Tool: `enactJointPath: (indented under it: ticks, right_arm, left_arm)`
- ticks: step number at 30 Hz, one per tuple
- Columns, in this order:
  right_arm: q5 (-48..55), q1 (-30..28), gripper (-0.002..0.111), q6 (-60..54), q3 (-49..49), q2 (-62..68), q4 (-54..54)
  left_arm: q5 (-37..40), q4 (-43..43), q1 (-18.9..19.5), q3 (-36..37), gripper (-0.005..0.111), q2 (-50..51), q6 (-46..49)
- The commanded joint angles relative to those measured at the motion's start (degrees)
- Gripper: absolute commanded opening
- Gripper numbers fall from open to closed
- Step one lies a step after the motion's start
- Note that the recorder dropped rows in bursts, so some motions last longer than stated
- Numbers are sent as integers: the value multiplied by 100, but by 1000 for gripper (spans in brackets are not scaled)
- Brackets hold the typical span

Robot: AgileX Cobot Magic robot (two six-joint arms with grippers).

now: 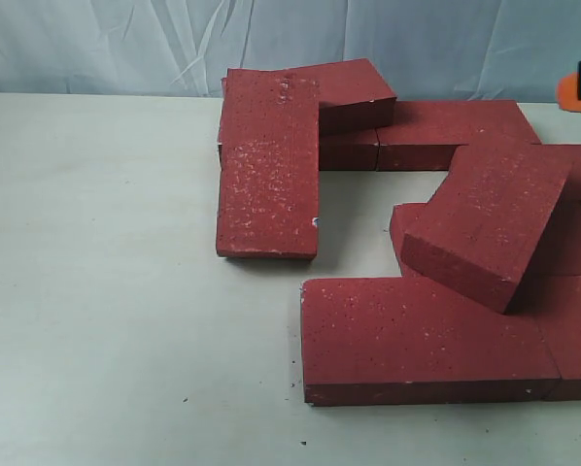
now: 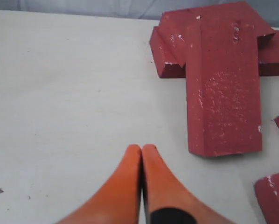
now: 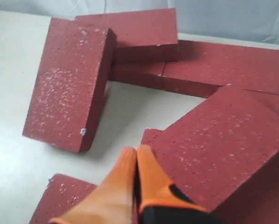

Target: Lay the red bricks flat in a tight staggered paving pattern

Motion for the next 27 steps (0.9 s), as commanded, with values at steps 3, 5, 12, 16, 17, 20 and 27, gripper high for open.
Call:
enactJointPath:
  ticks: [3,5,12,16,17,20,27]
  right_arm:
    - [66,704,-1,-253,-378,961,1]
    - [54,950,-1,-253,-557,1343,-116]
    - [-144,1488,-1,-111,-1411,2694,-597]
    - [-73,1543,-1,61,-2007,3412,-786]
    - [-73,1543,-1,61,-2137,3555,-822]
    - [-73,1543,-1,61,-2631,4103,-905]
    - [-64,1543,-1,371,-3668,5230,-1229]
  left_arm:
    - [138,-715,-15,-295,0,1103,762]
    - [187,-764,-15,-389,0,1445,856]
    - [229,-1744,-15,-528,0,2455,1667]
    - [147,-2219,-15,-528,0,2910,2190]
    - [91,-2328,-15,-528,0,3019,2263]
    - [-119,-2821,-150,-540,0,3385,2736]
    - [-722,-2969,-927,-1049,0,4234,2959]
